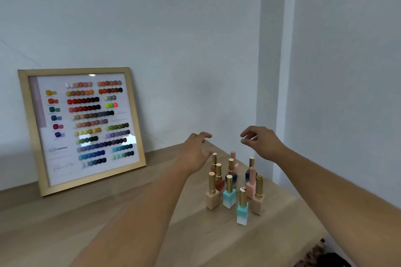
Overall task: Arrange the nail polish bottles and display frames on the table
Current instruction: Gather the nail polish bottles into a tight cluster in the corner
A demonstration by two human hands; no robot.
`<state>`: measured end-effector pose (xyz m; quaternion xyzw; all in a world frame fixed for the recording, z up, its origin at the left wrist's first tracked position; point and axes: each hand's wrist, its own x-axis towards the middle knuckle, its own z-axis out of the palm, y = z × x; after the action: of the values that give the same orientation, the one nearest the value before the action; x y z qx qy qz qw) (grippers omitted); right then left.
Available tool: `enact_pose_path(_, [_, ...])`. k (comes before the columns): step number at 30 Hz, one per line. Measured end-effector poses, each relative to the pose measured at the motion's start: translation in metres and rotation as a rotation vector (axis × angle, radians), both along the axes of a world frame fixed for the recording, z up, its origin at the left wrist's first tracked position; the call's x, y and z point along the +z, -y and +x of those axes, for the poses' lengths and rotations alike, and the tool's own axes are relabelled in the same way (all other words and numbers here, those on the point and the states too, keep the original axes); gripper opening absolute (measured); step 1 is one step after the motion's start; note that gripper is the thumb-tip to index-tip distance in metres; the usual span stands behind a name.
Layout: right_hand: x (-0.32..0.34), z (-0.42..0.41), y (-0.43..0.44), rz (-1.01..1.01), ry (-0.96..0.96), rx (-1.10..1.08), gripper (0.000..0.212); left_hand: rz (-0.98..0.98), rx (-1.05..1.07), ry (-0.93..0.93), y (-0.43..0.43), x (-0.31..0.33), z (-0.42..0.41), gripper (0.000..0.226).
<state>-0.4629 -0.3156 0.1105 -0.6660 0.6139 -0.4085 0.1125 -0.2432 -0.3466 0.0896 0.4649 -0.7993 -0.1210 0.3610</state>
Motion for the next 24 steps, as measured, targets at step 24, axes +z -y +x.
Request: enact_pose_path(24, [-0.016,0.059,0.085,0.246,-0.492,0.312,0.019,0.239,-0.115,0.217,0.041,0.003,0.004,0.013])
